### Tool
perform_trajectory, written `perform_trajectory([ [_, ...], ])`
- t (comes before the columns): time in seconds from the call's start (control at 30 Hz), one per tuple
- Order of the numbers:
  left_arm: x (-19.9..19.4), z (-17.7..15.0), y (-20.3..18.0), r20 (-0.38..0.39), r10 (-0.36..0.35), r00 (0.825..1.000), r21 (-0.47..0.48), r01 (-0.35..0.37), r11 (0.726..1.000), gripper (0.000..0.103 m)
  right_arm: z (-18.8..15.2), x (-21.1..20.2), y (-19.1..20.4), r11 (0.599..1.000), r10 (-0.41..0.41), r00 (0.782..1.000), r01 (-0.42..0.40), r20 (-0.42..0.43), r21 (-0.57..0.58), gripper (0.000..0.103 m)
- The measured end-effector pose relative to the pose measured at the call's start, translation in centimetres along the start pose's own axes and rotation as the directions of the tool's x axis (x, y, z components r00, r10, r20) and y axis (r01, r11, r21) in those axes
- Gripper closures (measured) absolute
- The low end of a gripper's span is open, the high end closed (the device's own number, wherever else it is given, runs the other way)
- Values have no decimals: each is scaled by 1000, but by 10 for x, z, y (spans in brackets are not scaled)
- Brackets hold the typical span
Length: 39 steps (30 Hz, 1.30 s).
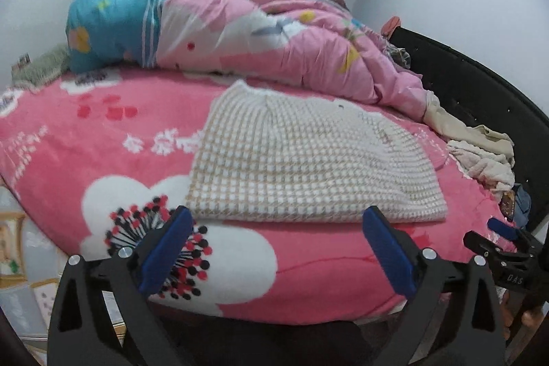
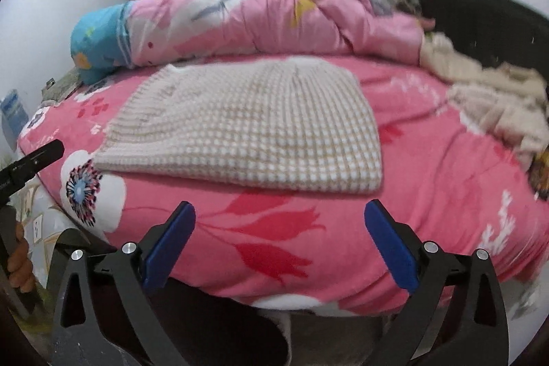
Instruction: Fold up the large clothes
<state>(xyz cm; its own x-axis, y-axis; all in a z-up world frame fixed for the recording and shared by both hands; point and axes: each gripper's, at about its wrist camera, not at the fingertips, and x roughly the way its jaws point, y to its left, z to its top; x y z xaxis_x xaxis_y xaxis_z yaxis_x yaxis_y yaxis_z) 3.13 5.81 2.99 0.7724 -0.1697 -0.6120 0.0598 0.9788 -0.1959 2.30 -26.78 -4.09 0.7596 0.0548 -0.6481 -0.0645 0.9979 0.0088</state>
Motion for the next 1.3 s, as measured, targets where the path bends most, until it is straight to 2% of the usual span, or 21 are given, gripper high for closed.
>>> perform_trajectory([
  [0.13,-21,5,-12,30,-10,1000,24,9,1000,5,3,-23,12,999,-24,996,26,90,-21,7],
  [0.3,-34,6,-24,37,30,999,42,-31,999,5,2,-33,18,998,-57,990,62,126,-32,7],
  [0.47,-29,1,-43,33,178,984,149,-180,972,5,2,-39,19,996,-79,984,86,157,-36,7],
  [0.57,-23,-6,-52,41,231,972,201,-235,951,5,3,-41,18,996,-80,982,85,173,-20,7],
  [0.83,-16,-16,-60,29,202,979,179,-204,962,5,1,-41,29,993,-75,984,89,162,-78,7],
  [1.07,-16,-17,-66,28,188,982,172,-190,967,5,0,-39,26,996,-47,988,58,149,-65,7],
  [1.3,-1,-18,-62,-28,224,974,153,-218,964,5,-3,-19,20,999,-22,998,23,57,-22,7],
])
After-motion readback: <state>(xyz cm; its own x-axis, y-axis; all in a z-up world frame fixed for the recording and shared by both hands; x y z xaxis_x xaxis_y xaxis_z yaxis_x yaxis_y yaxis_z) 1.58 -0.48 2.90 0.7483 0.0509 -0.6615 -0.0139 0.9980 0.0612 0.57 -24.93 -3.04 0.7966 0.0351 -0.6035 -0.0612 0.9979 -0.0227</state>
